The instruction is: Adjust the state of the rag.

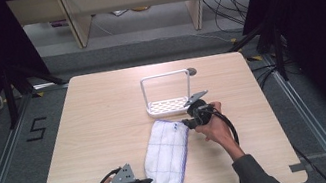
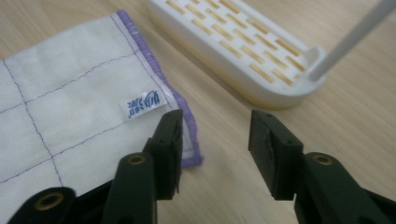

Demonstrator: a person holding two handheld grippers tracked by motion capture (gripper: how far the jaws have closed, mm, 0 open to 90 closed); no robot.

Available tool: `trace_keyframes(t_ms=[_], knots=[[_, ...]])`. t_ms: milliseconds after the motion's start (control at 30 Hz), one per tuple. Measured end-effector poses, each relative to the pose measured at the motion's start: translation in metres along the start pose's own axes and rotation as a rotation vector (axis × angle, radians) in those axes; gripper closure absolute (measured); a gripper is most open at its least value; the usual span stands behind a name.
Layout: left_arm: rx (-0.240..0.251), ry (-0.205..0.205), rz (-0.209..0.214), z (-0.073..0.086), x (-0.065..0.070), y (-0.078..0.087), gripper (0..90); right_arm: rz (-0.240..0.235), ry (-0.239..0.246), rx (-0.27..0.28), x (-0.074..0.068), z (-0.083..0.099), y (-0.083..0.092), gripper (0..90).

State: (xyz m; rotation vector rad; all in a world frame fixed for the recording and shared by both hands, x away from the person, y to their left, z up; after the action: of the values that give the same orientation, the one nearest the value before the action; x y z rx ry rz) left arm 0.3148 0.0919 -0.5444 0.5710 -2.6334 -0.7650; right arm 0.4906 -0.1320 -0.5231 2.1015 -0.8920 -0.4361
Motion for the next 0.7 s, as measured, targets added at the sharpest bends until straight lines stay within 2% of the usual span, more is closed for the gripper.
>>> trace_keyframes(t_ms=[67, 100, 167, 233, 267, 300, 333, 367, 400, 433, 467, 500, 533, 567, 600, 633, 667, 700], knots=[[0.034, 0.021, -0.022, -0.007, -0.006, 0.005, 48.8, 0.009, -0.01, 0.023, 0.001, 0.005, 0.009, 52.0], [0.034, 0.021, -0.022, -0.007, -0.006, 0.005, 45.5, 0.005, -0.022, 0.026, 0.0, 0.007, 0.013, 49.8], [0.068, 0.053, -0.046, -0.015, -0.014, 0.009, 44.3, 0.007, -0.029, 0.038, 0.0, 0.01, 0.016, 49.7], [0.079, 0.052, -0.084, -0.023, -0.025, 0.012, 41.5, -0.02, -0.068, 0.03, -0.003, 0.019, 0.019, 48.5], [0.067, 0.03, -0.104, -0.025, -0.032, 0.013, 41.5, -0.02, -0.068, 0.03, -0.003, 0.019, 0.019, 48.5], [0.085, 0.035, -0.136, -0.032, -0.045, 0.011, 40.5, -0.016, -0.063, 0.005, -0.002, 0.024, 0.018, 47.2], [0.085, 0.035, -0.136, -0.032, -0.045, 0.011, 39.8, -0.016, -0.063, 0.005, -0.002, 0.024, 0.018, 47.2], [0.09, 0.051, -0.16, -0.036, -0.054, 0.008, 39.8, -0.004, -0.067, 0.033, 0.0, 0.023, 0.016, 47.1], [0.081, 0.049, -0.168, -0.039, -0.061, 0.007, 39.6, -0.016, -0.068, 0.021, 0.001, 0.025, 0.018, 47.0], [0.081, 0.06, -0.186, -0.042, -0.068, 0.004, 39.6, -0.026, -0.096, 0.02, 0.0, 0.025, 0.018, 46.8], [0.078, 0.074, -0.212, -0.049, -0.084, -0.003, 39.0, -0.027, -0.078, 0.042, 0.004, 0.024, 0.016, 45.4], [0.082, 0.086, -0.221, -0.053, -0.091, -0.006, 38.9, -0.026, -0.096, 0.036, 0.003, 0.024, 0.017, 45.0], [0.082, 0.086, -0.221, -0.053, -0.091, -0.006, 38.5, -0.026, -0.096, 0.036, 0.003, 0.024, 0.017, 45.0], [0.079, 0.108, -0.232, -0.059, -0.104, -0.016, 37.5, -0.019, -0.109, 0.029, 0.003, 0.025, 0.015, 44.0], [0.073, 0.118, -0.237, -0.062, -0.111, -0.02, 36.8, -0.023, -0.126, 0.025, 0.003, 0.024, 0.015, 43.7], [0.073, 0.118, -0.237, -0.062, -0.111, -0.02, 36.3, -0.023, -0.126, 0.025, 0.003, 0.024, 0.015, 43.7], [0.077, 0.134, -0.263, -0.066, -0.119, -0.025, 36.3, -0.011, -0.113, 0.046, 0.005, 0.023, 0.011, 43.2], [0.069, 0.133, -0.266, -0.069, -0.124, -0.03, 36.4, -0.022, -0.143, 0.046, 0.003, 0.023, 0.01, 43.0]])
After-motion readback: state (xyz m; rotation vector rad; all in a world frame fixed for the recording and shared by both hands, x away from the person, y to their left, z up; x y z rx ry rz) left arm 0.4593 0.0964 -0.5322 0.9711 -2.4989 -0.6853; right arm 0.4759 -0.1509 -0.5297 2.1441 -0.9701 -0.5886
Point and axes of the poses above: each handheld gripper's, and its own axes: y roughly backward along the jaws, z roughly out of its underside, x roughly to its right, the point moved 7 cm from there along -y, roughly forward along the jaws, and after that the axes turned 3 degrees about -z, right-handed, at the moved point
